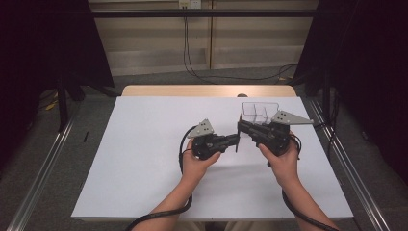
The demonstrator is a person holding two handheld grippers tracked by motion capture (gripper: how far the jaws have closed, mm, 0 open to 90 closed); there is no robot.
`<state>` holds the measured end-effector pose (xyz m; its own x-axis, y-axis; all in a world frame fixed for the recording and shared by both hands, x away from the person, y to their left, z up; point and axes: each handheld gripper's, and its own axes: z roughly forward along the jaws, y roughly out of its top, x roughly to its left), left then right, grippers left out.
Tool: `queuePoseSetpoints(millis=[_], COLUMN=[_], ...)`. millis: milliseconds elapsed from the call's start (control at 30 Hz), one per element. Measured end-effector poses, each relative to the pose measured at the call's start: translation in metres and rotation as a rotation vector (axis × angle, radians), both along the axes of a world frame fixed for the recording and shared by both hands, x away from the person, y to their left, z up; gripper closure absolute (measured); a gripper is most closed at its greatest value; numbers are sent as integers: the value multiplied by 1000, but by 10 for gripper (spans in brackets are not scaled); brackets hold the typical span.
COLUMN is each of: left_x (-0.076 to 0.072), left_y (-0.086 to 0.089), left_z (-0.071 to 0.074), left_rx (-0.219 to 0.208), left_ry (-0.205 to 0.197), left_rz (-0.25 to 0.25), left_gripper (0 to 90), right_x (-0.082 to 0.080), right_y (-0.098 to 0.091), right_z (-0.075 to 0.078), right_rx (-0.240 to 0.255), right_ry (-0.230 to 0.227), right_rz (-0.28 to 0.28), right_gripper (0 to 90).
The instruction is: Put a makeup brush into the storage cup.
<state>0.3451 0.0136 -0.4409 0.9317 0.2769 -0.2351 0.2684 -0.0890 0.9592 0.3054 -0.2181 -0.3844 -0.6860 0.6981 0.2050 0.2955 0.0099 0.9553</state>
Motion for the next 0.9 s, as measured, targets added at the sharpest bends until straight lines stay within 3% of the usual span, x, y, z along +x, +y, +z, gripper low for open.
queuePoseSetpoints(millis=[267,433,900], left_x=[0,2,4], left_y=[1,4,18], left_z=[2,3,6], left_rx=[6,3,-2], left_ry=[-3,2,-10], left_rz=[-10,-17,-26], left_gripper=[836,786,524], right_x=[-1,-2,-3], right_y=[-2,-3,-10], right_z=[1,2,0], right_rx=[5,-3,2], right_ry=[-9,-14,-16], right_rz=[18,25,19], right_gripper=[839,839,839])
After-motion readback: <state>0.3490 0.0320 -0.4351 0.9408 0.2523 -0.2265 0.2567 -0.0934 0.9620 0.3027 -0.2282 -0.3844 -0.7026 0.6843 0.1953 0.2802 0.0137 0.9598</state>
